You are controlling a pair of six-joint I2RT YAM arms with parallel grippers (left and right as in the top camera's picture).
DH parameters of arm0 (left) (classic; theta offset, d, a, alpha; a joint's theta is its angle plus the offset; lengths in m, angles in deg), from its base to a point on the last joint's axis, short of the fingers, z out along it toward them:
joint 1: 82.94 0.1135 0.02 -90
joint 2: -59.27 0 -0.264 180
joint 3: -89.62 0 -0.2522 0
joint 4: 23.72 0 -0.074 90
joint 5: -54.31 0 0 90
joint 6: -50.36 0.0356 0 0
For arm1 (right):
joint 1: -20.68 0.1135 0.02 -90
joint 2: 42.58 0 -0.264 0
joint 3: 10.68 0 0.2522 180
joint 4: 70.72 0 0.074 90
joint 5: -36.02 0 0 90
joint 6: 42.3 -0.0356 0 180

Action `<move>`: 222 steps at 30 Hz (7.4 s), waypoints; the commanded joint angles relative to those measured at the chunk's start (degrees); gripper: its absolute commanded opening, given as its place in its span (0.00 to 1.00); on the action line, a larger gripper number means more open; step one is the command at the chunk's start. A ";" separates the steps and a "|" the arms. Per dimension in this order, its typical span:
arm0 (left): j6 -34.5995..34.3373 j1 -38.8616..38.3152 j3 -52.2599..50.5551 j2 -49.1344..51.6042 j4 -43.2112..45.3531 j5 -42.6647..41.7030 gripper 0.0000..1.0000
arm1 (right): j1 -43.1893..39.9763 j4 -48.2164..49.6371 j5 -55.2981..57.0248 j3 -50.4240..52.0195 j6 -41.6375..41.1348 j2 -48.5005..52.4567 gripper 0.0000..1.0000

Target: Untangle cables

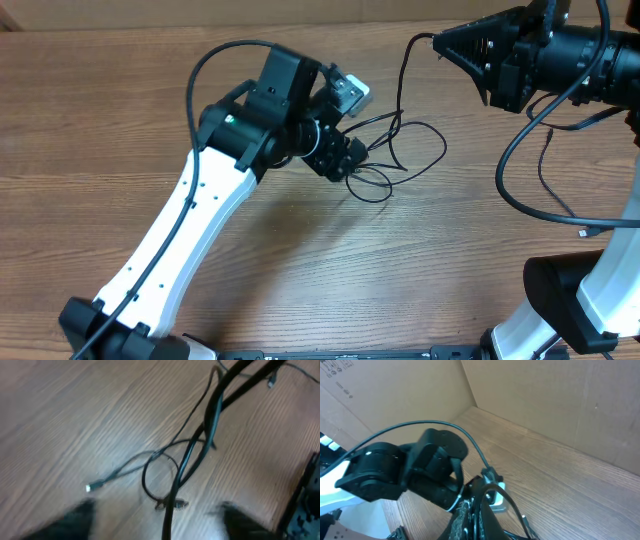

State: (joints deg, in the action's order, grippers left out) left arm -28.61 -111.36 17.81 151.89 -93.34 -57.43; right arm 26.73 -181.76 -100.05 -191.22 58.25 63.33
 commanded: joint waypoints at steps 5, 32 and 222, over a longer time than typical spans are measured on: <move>5.29 -0.09 0.94 -0.63 1.77 -3.63 0.04 | 0.07 0.24 0.11 -0.81 -0.04 -1.33 0.04; -15.56 0.39 0.98 -23.21 3.50 19.58 0.04 | 0.07 0.24 -4.68 9.70 -0.07 -1.05 1.00; -52.65 6.27 0.98 -22.88 32.28 -6.84 0.04 | 12.72 6.27 -12.48 27.71 10.34 0.85 0.59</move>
State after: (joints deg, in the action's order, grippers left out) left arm -79.78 -105.29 17.88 129.42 -61.67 -63.35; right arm 39.43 -175.62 -113.01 -163.77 68.48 63.90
